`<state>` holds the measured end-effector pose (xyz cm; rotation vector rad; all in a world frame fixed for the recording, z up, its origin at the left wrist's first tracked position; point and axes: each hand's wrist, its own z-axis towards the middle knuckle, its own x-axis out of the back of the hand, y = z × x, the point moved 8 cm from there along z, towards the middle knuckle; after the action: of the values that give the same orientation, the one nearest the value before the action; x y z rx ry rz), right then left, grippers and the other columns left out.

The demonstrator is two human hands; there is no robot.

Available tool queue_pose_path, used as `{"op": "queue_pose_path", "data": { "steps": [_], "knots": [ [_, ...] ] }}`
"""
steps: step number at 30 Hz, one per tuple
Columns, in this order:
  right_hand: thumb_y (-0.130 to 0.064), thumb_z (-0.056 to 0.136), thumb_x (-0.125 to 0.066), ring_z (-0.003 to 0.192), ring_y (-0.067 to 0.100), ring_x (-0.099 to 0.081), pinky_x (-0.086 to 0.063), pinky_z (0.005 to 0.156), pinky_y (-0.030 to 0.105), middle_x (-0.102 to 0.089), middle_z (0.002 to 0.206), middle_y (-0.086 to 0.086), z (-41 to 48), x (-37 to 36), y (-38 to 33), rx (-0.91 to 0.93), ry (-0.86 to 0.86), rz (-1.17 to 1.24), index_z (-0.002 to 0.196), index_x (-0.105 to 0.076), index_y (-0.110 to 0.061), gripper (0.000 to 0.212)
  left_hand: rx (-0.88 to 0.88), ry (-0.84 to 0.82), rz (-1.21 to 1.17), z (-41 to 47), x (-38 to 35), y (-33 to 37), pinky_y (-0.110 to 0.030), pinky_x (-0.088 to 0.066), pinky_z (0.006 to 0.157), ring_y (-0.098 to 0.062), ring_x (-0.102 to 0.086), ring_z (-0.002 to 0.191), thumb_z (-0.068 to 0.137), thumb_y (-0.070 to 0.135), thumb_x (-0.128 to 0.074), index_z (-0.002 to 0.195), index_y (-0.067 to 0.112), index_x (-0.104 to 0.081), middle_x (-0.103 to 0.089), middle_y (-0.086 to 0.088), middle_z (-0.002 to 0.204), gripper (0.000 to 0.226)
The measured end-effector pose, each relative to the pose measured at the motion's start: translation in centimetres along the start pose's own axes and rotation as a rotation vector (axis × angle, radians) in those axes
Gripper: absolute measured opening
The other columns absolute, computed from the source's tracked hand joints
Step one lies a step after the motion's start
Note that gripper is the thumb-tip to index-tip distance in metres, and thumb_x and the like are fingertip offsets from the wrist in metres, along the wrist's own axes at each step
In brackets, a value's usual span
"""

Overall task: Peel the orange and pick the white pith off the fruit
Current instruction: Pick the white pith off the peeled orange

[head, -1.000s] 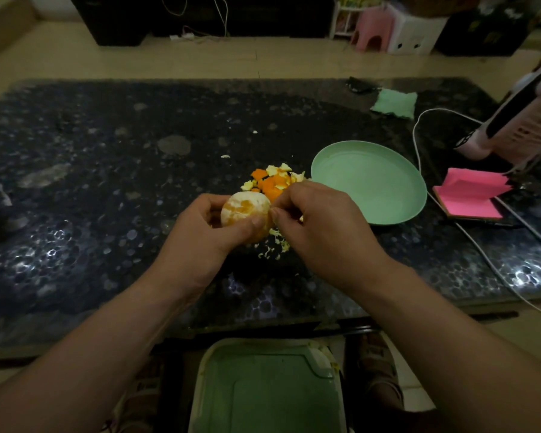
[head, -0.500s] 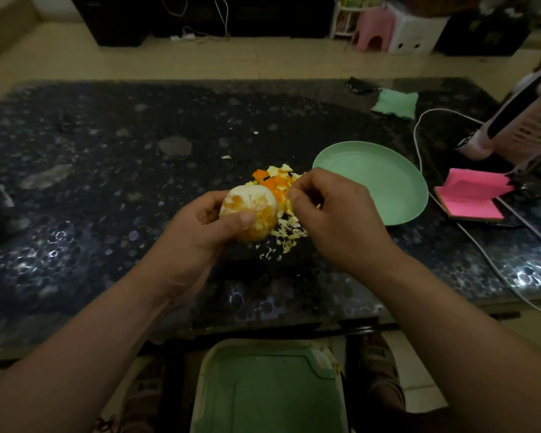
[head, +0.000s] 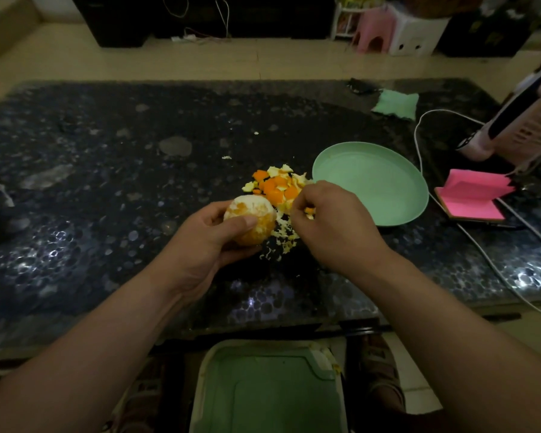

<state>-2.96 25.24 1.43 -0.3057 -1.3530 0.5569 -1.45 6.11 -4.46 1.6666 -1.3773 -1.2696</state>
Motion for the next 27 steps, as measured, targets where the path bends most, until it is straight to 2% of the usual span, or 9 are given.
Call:
{"op": "queue_pose_path", "data": {
  "steps": [5,7,9,11,13,15,17,23,27],
  "knots": [
    [-0.03,0.1,-0.063,0.081,0.012,-0.064,-0.054,0.07,0.036,-0.068,0.086,-0.01,-0.1,0.6,0.1,-0.024,0.023,0.065,0.094,-0.067,-0.026,0.008,0.04,-0.045,-0.06,0.1,-0.4,-0.4,-0.039,-0.064,0.092,-0.028,-0.074,0.113,0.082,0.019,-0.074,0.129,0.001,-0.067,-0.077,-0.015,0.122,0.05],
    [-0.025,0.099,-0.063,0.088,0.014,-0.064,-0.054,0.075,0.036,-0.069,0.093,-0.009,-0.2,0.6,0.2,-0.027,0.018,0.065,0.101,-0.068,-0.026,0.005,0.062,-0.055,-0.101,0.1,-0.6,-0.6,-0.04,-0.063,0.095,-0.029,-0.074,0.115,0.082,0.019,-0.072,0.127,-0.002,-0.068,-0.076,-0.018,0.124,0.049],
    [-0.024,0.099,-0.063,0.083,0.015,-0.064,-0.054,0.073,0.039,-0.068,0.088,-0.008,-0.1,0.6,0.6,-0.051,0.015,0.091,0.1,-0.064,-0.025,0.002,0.079,-0.057,-0.129,0.1,-0.7,-0.7,-0.044,-0.061,0.1,-0.031,-0.072,0.119,0.083,0.019,-0.071,0.124,-0.003,-0.068,-0.075,-0.019,0.125,0.047],
    [-0.034,0.101,-0.063,0.075,0.012,-0.061,-0.049,0.066,0.036,-0.065,0.08,-0.007,-0.1,0.5,0.6,-0.052,-0.012,0.05,0.091,-0.065,-0.025,0.014,0.094,-0.058,-0.141,0.1,-0.9,-0.7,-0.047,-0.059,0.102,-0.033,-0.071,0.122,0.084,0.019,-0.07,0.123,-0.002,-0.069,-0.075,-0.018,0.125,0.045],
    [-0.034,0.1,-0.063,0.08,0.013,-0.06,-0.045,0.068,0.034,-0.065,0.087,-0.008,0.0,0.2,0.6,-0.047,-0.038,0.008,0.092,-0.069,-0.024,0.014,0.113,-0.058,-0.151,-0.1,-1.1,-0.8,-0.046,-0.061,0.099,-0.033,-0.071,0.121,0.083,0.021,-0.07,0.123,0.0,-0.069,-0.075,-0.018,0.125,0.046],
    [-0.024,0.097,-0.064,0.088,0.013,-0.062,-0.052,0.075,0.037,-0.066,0.094,-0.009,0.1,0.4,0.3,-0.044,-0.033,0.062,0.099,-0.068,-0.025,0.005,0.143,-0.063,-0.168,-0.2,-1.1,-1.0,-0.045,-0.062,0.097,-0.034,-0.07,0.122,0.083,0.024,-0.071,0.126,0.003,-0.068,-0.074,-0.018,0.127,0.048],
    [-0.025,0.098,-0.065,0.084,0.009,-0.064,-0.057,0.077,0.04,-0.069,0.09,-0.011,0.1,0.5,0.0,-0.034,-0.031,0.149,0.096,-0.069,-0.027,0.005,0.167,-0.083,-0.186,-0.2,-1.0,-1.1,-0.046,-0.06,0.1,-0.035,-0.068,0.125,0.086,0.026,-0.071,0.131,0.005,-0.067,-0.073,-0.017,0.131,0.049],
    [-0.033,0.099,-0.071,0.084,0.0,-0.066,-0.053,0.074,0.021,-0.071,0.087,-0.017,-0.6,1.1,-1.6,0.016,-0.074,0.276,0.096,-0.075,-0.03,0.006,0.139,-0.151,-0.169,-0.3,-0.9,-0.7,-0.044,-0.058,0.103,-0.03,-0.069,0.124,0.091,0.029,-0.069,0.136,0.007,-0.066,-0.071,-0.017,0.135,0.05],
    [-0.036,0.1,-0.07,0.081,0.003,-0.065,-0.055,0.074,0.031,-0.07,0.085,-0.015,-0.9,1.2,-2.0,0.053,-0.043,0.184,0.095,-0.074,-0.03,0.009,0.086,-0.118,-0.089,-0.2,-1.0,-0.4,-0.04,-0.062,0.097,-0.029,-0.07,0.118,0.089,0.027,-0.071,0.13,0.003,-0.069,-0.073,-0.018,0.13,0.048]
  ]
}}
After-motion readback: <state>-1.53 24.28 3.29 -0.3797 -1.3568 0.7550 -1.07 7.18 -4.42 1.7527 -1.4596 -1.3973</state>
